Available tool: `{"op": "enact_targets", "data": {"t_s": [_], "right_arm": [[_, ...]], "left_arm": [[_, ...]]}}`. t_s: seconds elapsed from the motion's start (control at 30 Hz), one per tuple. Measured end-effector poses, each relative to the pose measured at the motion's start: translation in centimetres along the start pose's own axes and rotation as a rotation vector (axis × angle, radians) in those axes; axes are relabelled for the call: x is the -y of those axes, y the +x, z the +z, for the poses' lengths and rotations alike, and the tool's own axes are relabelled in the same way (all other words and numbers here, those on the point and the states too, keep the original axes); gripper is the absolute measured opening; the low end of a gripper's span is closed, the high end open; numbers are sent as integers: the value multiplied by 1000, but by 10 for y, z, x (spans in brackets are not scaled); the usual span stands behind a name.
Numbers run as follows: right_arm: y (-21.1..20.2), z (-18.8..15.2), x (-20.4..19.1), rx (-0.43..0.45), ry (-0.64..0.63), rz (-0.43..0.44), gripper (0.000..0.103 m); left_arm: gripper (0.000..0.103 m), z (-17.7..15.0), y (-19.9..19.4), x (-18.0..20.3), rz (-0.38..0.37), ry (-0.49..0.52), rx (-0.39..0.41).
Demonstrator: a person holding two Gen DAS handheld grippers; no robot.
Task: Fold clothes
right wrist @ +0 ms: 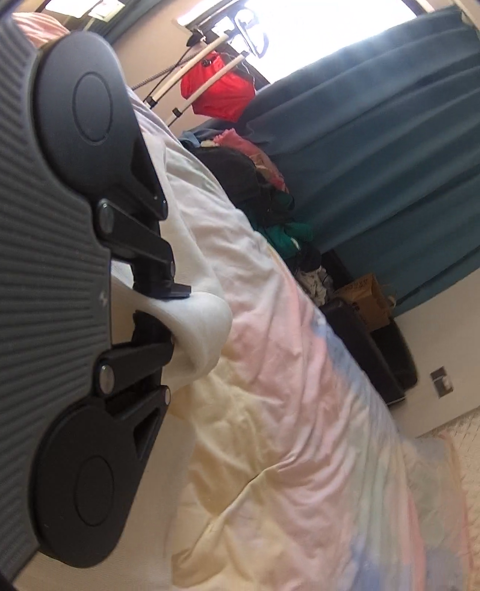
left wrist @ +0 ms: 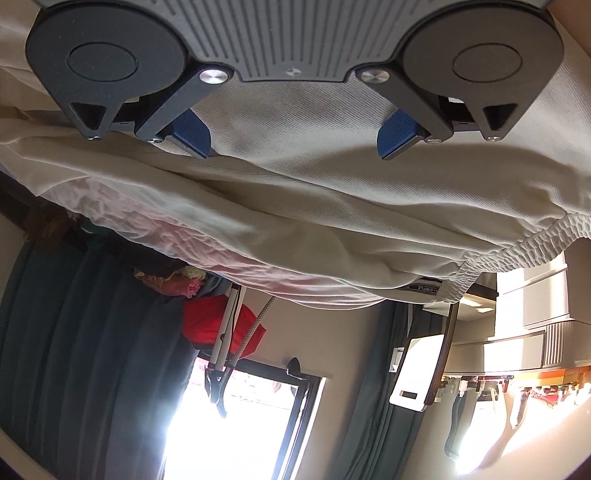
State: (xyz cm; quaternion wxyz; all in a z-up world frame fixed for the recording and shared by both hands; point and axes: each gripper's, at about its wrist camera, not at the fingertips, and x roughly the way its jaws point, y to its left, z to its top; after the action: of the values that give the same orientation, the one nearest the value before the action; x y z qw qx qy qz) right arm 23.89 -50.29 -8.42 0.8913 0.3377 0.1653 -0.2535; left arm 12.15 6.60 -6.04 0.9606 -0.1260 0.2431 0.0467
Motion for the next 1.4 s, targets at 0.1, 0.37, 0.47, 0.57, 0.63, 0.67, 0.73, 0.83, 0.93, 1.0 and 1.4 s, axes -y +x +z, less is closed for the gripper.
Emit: {"op": "enact_targets", "data": {"t_s": [0.1,0.37,0.47,0.57,0.63,0.67,0.73,0.83,0.93,1.0,1.4], "right_arm": [[10,-13,25,-75,56,-26,8],[12,43,-29,-98,104,-36,10],[-8,69,-69,49,-15,9,9],[-36,86,-97,245,-101,25,8],[-34,80,-83,241,-128,-39,3],[-31,76,-73,224,-139,-79,3],[-25,61,-35,177,-123,-150,3],[-19,34,28,79,-85,-256,3],[-26,10,74,21,-43,-287,3],[-38,-1,88,7,-50,-263,3],[-80,-16,30,-131,28,144,9]], "left_arm": [[98,0,1,2,-1,8,3],[98,0,2,1,-4,2,-4],[98,1,1,0,-8,-1,-1],[98,2,0,-2,-11,-2,-1],[98,2,0,-2,-13,-2,-3],[98,2,0,-2,-14,-2,-4],[98,2,0,-2,-15,-4,-10],[98,0,0,0,-16,3,-13],[98,-1,1,4,-12,25,-16],[98,-2,2,7,-8,42,-18],[99,5,-45,14,-43,64,14]]}}
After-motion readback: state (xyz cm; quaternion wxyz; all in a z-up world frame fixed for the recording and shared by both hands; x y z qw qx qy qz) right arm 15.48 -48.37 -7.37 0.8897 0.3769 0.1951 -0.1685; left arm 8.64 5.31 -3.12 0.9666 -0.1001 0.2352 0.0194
